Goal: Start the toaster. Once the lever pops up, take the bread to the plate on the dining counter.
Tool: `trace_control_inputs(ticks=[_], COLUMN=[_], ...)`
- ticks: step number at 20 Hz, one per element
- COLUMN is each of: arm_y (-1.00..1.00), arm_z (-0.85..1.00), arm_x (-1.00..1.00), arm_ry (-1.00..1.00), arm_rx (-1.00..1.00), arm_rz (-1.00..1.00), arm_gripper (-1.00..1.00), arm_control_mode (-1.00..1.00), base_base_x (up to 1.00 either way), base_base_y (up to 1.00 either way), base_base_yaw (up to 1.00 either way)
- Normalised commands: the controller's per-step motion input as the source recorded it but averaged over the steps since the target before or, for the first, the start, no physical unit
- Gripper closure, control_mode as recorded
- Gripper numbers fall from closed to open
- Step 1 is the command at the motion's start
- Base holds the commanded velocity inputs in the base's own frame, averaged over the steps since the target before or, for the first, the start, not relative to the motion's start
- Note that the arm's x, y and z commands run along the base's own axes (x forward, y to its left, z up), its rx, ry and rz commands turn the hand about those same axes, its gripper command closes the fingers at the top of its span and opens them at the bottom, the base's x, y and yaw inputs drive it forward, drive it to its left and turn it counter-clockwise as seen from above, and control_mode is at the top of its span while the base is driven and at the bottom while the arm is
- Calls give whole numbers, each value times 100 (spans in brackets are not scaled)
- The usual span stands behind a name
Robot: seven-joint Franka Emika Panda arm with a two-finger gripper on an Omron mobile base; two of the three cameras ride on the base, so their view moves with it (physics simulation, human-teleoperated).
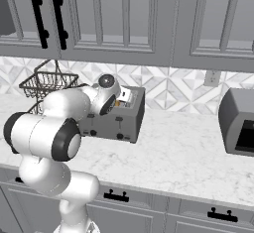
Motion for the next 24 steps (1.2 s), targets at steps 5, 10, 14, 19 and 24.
trace_control_inputs(ticks=[5, 10, 14, 19, 24], arm_y=[0, 0, 0, 0, 2], arm_z=[0, 0, 0, 60, 100], arm_x=[9, 1, 0, -22, -32], arm_ry=[0, 0, 0, 0, -5], arm_rx=[0, 0, 0, -3, -3], arm_rz=[0, 0, 0, 0, 3], arm_gripper=[100, 100, 100, 100, 100], arm_control_mode=[-100, -100, -100, -100, -100], base_base_x=[0, 0, 0, 0, 0], base_base_y=[0, 0, 0, 0, 0], base_base_yaw=[0, 0, 0, 0, 0])
